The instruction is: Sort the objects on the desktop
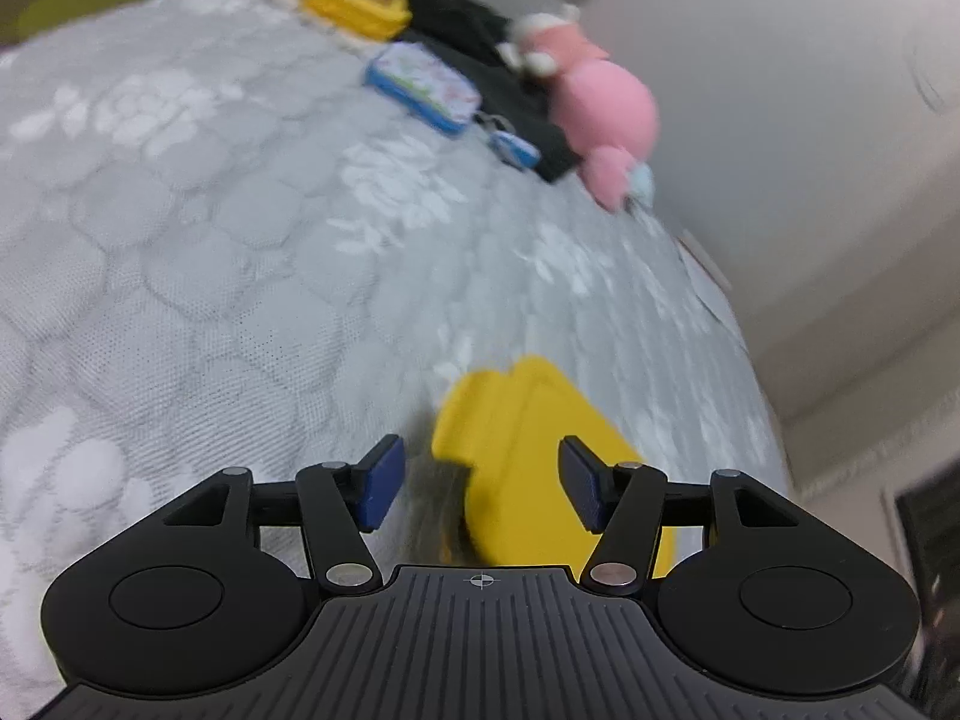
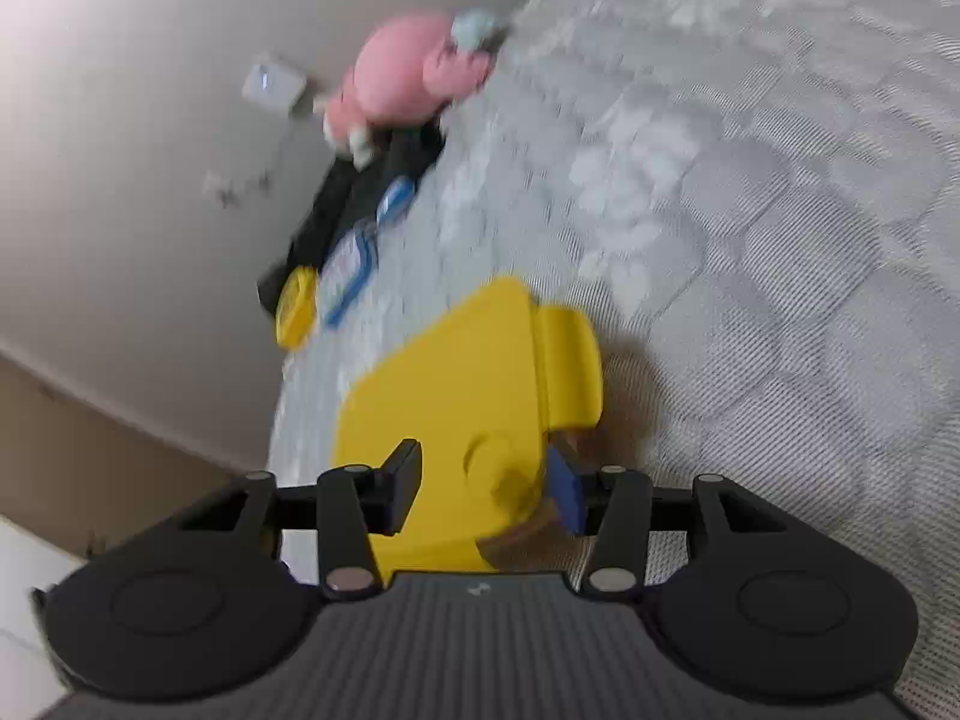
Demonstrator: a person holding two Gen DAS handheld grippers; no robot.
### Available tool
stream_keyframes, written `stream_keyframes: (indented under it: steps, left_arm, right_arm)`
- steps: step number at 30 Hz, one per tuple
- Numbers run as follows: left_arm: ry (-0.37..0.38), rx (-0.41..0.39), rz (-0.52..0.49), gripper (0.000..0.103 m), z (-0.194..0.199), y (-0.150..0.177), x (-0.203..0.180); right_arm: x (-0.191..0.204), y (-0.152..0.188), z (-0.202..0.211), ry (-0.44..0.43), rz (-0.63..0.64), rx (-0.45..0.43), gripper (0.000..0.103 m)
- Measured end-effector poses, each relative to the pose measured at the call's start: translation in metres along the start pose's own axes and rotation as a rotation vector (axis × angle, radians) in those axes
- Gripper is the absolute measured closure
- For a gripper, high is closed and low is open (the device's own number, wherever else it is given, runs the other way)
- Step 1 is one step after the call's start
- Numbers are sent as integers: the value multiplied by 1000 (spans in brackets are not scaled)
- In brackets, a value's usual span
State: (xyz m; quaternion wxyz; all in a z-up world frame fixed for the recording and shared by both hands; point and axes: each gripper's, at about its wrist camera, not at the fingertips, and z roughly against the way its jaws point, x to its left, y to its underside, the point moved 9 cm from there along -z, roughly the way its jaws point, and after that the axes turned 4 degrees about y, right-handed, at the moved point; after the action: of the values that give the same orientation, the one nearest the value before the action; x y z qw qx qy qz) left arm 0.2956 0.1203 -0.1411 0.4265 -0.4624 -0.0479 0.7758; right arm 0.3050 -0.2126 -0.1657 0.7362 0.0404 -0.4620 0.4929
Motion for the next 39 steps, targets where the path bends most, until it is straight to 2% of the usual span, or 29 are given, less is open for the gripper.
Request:
stream_keyframes:
  steps: [2,4,7,8,10,13,17,19,22,32,35,38,39]
  left_arm:
    - [-44,-4,20,42,-15,-7,0]
    - [-100,0,-13,42,-36,-13,-3]
    - [-71,51,-22,42,-57,-8,-3]
    - [-59,72,-28,42,-60,-5,-2]
    - [-68,126,-68,41,-68,4,0]
    - [-84,133,-145,42,-65,7,-5]
    - [-144,134,-282,42,-57,13,-17]
    - [-138,152,-315,41,-56,19,-23]
    - [-155,160,-359,41,-54,24,-26]
    - [-162,187,-365,40,-44,29,-28]
    - [-161,199,-378,37,-40,33,-29]
    - [-116,184,-323,35,-36,29,-25]
    - [-93,155,-280,35,-34,21,-21]
  right_arm:
    - [-7,-8,6,37,-10,-72,53]
    - [-12,-13,6,88,3,-123,53]
    - [-18,-15,-8,110,2,-100,52]
    - [-20,-15,-13,111,-1,-92,47]
    - [-23,-16,-26,114,-10,-84,46]
    - [-22,-16,-46,108,16,-66,53]
    - [-8,-17,-58,129,156,-104,52]
    - [-3,-18,-60,136,195,-116,51]
    - [-4,-19,-60,120,183,-118,51]
    - [3,-19,-62,130,252,-139,51]
    - [12,-27,-64,158,324,-170,54]
    - [21,-35,-62,139,331,-192,54]
    - [23,-37,-58,126,322,-197,54]
